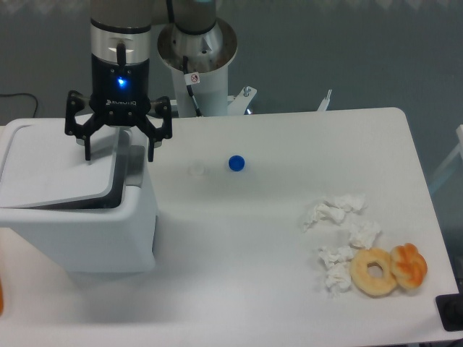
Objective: Close the trash can
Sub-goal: 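Push the lid forward and down with the gripper to shut it, then press the gripper down on the closed lid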
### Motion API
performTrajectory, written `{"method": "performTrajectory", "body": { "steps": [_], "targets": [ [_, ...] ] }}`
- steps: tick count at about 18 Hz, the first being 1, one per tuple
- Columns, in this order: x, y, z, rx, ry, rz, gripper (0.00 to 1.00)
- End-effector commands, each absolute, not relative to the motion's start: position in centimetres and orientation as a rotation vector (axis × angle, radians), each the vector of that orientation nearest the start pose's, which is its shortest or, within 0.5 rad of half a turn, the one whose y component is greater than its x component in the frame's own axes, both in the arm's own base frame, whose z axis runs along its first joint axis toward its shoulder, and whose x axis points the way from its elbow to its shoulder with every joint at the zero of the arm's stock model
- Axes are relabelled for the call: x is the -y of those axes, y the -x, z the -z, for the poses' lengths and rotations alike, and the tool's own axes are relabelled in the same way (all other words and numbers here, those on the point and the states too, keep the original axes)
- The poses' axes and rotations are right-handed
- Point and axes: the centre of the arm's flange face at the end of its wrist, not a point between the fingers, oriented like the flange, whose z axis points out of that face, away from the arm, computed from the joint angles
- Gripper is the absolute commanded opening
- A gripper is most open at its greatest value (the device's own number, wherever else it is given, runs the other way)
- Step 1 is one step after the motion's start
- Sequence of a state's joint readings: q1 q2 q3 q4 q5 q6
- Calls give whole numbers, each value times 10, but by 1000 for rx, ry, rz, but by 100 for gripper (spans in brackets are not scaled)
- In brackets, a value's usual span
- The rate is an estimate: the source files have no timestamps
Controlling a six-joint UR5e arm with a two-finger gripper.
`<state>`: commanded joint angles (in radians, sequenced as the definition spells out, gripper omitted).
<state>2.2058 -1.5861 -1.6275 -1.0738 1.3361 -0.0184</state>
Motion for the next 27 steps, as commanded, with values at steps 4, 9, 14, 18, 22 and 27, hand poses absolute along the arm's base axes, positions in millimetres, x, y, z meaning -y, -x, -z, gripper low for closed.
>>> {"method": "performTrajectory", "body": {
  "steps": [4,9,14,18,22,27],
  "targets": [
    [-518,188,-503,800,2559,132,100],
    [-516,190,-497,809,2566,133,100],
    [-516,191,-493,814,2571,138,100],
    [-517,192,-491,815,2573,137,100],
    [-517,192,-489,815,2577,138,100],
    [-516,192,-483,811,2587,139,100]
  ]
}}
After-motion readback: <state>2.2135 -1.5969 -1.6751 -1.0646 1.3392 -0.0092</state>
